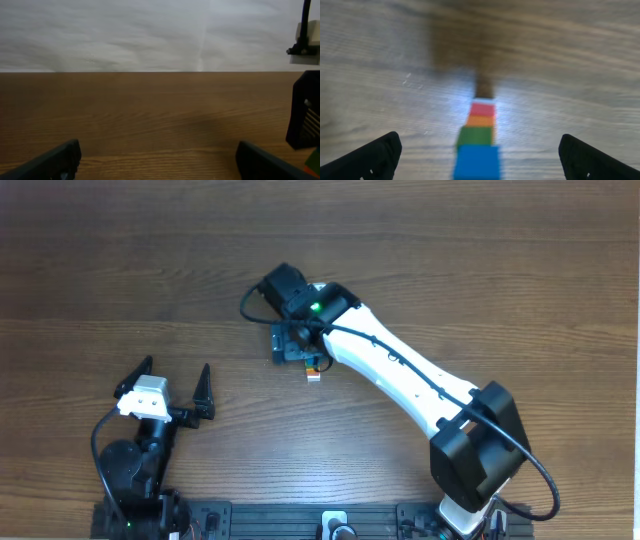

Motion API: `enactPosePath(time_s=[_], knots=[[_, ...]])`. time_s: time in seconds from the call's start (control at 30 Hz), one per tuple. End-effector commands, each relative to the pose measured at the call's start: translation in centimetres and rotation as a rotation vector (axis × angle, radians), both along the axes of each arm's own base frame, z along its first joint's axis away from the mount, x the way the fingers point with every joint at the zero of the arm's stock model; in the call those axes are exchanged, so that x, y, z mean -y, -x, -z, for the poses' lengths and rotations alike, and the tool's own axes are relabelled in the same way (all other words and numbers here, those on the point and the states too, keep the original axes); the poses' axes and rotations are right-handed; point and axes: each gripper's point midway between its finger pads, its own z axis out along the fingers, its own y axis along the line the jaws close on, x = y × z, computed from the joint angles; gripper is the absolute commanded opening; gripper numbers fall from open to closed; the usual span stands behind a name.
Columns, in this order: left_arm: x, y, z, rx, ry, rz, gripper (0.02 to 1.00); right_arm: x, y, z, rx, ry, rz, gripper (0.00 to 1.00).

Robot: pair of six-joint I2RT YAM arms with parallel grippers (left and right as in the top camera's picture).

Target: Stack Cubes

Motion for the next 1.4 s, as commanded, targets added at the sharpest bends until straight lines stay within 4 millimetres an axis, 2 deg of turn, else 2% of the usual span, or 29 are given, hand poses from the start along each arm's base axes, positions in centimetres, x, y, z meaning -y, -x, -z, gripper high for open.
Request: enactPosePath(time_s=[0.03,0.07,0.17,0.23,0.3,0.37,0.5,0.67,0.7,0.77,0.9,1.1,1.3,1.4], knots=[[0.2,0.0,0.1,0.004,-0.013,0.014,1.0,4.5,-3.7,-4.2,0.129,0.002,0.056,0.991],[0.2,0.0,0.1,0.004,-0.014,0.013,1.0,6.6,-4.6,-5.6,0.152,-0.012,0.08,0.991],[0.2,0.0,0.1,0.004,-0.013,0.014,1.0,11.4,-5.7,-8.3,0.219,0.004,0.124,0.993],[0.2,0.0,0.1,0.004,-0.013,0.014,1.0,14.7,-5.7,-9.6,0.264,0.038,0.168,0.993],[0.2,0.0,0.1,0.004,-0.013,0.014,1.0,17.1,-5.2,-10.4,0.305,0.061,0.188,0.993],[0.2,0.0,0.1,0.004,-0.014,0.013,1.0,18.7,-4.3,-11.0,0.368,0.064,0.176,0.993],[0.2,0.0,0.1,0.004,-0.013,0.014,1.0,20.4,-1.8,-11.8,0.532,0.039,0.165,0.993],[0.2,0.0,0.1,0.004,-0.014,0.013,1.0,22.8,2.4,-12.0,0.712,0.011,0.197,0.991],[0.2,0.0,0.1,0.004,-0.014,0.013,0.998,24.1,4.0,-11.7,0.772,0.005,0.236,0.993],[0.2,0.0,0.1,0.004,-0.014,0.013,1.0,25.2,5.3,-11.5,0.829,0.002,0.273,0.991],[0.2,0.0,0.1,0.004,-0.013,0.014,1.0,26.7,7.3,-10.5,0.945,-0.018,0.326,0.993],[0.2,0.0,0.1,0.004,-0.013,0.014,1.0,26.5,7.9,-9.3,1.096,-0.069,0.316,0.991],[0.2,0.0,0.1,0.004,-0.014,0.013,1.0,25.4,7.8,-8.4,1.19,-0.051,0.183,0.991],[0.2,0.0,0.1,0.004,-0.013,0.014,1.0,24.5,7.8,-7.2,1.185,-0.061,0.12,0.993]])
